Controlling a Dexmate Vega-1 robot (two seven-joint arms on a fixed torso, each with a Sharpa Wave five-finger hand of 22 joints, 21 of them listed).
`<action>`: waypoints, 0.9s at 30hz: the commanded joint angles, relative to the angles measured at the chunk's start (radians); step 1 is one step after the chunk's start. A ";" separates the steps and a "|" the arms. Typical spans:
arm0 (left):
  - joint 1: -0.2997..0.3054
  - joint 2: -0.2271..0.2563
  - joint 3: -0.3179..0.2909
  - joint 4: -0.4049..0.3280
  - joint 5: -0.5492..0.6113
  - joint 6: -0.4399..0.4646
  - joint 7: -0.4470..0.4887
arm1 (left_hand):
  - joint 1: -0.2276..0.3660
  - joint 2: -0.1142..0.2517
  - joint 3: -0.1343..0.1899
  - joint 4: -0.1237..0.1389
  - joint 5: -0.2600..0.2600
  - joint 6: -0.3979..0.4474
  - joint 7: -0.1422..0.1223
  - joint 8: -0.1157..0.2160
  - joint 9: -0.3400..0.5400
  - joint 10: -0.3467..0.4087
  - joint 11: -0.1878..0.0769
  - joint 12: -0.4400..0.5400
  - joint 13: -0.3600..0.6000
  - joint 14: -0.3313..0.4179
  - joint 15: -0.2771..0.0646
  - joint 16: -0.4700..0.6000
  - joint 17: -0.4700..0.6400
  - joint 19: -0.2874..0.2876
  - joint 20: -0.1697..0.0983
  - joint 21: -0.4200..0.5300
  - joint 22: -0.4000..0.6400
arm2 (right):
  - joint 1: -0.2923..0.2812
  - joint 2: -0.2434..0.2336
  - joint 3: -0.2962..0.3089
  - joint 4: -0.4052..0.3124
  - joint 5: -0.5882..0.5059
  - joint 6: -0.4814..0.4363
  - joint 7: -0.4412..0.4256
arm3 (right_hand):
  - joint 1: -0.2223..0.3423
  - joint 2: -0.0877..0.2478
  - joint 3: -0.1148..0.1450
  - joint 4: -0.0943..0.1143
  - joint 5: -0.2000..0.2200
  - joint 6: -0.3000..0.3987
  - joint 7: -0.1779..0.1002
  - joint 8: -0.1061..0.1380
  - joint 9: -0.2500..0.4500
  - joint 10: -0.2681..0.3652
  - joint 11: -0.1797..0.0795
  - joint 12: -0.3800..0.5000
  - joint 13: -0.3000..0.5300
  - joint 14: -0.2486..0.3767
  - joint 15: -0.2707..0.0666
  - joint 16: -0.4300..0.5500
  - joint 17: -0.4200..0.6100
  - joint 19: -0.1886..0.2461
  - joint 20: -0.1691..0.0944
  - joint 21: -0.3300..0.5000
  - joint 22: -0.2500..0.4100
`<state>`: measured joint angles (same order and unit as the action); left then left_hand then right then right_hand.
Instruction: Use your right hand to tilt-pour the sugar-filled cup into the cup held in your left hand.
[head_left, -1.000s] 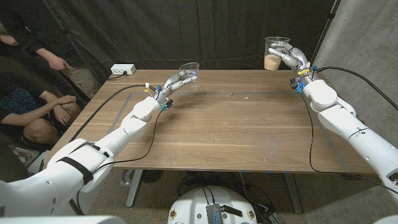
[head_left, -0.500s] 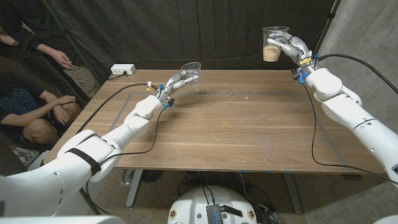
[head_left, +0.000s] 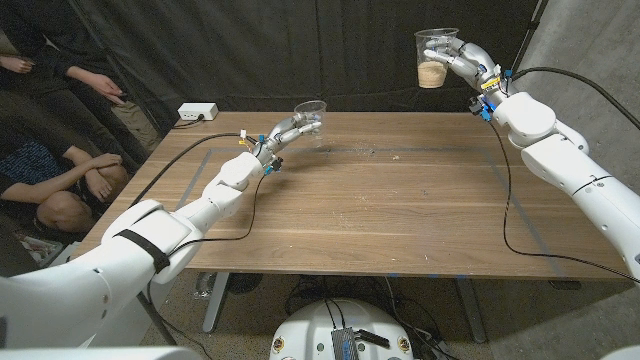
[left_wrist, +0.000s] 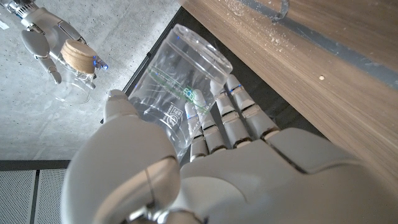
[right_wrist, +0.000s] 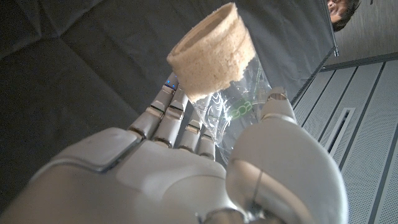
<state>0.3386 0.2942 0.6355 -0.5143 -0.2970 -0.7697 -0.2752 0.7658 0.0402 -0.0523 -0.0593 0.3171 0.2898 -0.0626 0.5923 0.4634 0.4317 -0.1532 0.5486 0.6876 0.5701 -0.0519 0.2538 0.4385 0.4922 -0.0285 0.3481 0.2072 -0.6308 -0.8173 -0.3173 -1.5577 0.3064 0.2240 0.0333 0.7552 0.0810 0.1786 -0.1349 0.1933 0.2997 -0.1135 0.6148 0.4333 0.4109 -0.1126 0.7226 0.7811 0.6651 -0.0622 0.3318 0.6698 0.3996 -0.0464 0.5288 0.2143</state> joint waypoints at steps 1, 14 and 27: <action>-0.027 -0.027 0.012 0.058 -0.006 -0.011 -0.020 | 0.002 0.009 -0.004 -0.003 -0.002 0.007 -0.002 0.007 0.001 0.007 -0.003 0.004 0.003 0.007 -0.117 -0.005 0.003 -0.001 -0.001 0.002 0.002 | 0.061 -0.019 -0.026 -0.039 -0.008 -0.068 0.065 | 0.005 0.006 0.011 -0.002 0.001 0.016 0.003 0.004 0.006 0.009 0.002 0.003 0.005 0.013 -0.172 -0.003 0.002 0.008 -0.057 0.004 0.001; -0.038 -0.038 0.020 0.077 -0.009 -0.009 -0.035 | 0.008 0.012 -0.006 -0.004 -0.009 0.008 -0.002 0.008 0.000 0.007 -0.002 0.007 0.003 0.009 -0.117 -0.010 0.006 -0.002 -0.005 0.003 0.002 | 0.141 -0.010 -0.073 -0.019 -0.016 -0.109 0.148 | 0.008 0.005 0.013 -0.004 0.000 0.017 0.004 0.002 0.006 0.009 0.003 0.001 0.007 0.016 -0.171 -0.004 0.004 0.005 -0.054 0.003 0.000; -0.072 -0.049 0.046 0.103 0.009 -0.008 -0.065 | 0.011 0.015 -0.009 -0.004 -0.015 0.011 -0.006 0.010 -0.001 0.012 -0.002 0.010 0.001 0.016 -0.120 -0.014 0.010 -0.003 -0.008 0.004 0.002 | 0.207 0.020 -0.118 0.012 -0.020 -0.110 0.220 | 0.005 0.004 0.013 -0.003 -0.002 0.017 0.006 -0.002 0.006 0.011 0.004 0.001 0.009 0.018 -0.171 -0.006 0.005 0.004 -0.052 0.001 0.000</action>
<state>0.2891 0.2547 0.6629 -0.4303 -0.3027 -0.7790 -0.3215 0.7724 0.0470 -0.0565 -0.0636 0.3057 0.2949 -0.0679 0.5962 0.4636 0.4361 -0.1569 0.5485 0.6853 0.5737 -0.0554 0.2435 0.4431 0.4869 -0.0338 0.3481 0.2070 -0.4764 -0.8180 -0.4008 -1.5670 0.2903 0.1192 0.1967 0.7566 0.0808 0.1842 -0.1405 0.1931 0.3085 -0.1119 0.6099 0.4362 0.4162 -0.1072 0.7223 0.7855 0.6719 -0.0656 0.3318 0.6696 0.3996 -0.0464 0.5288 0.2143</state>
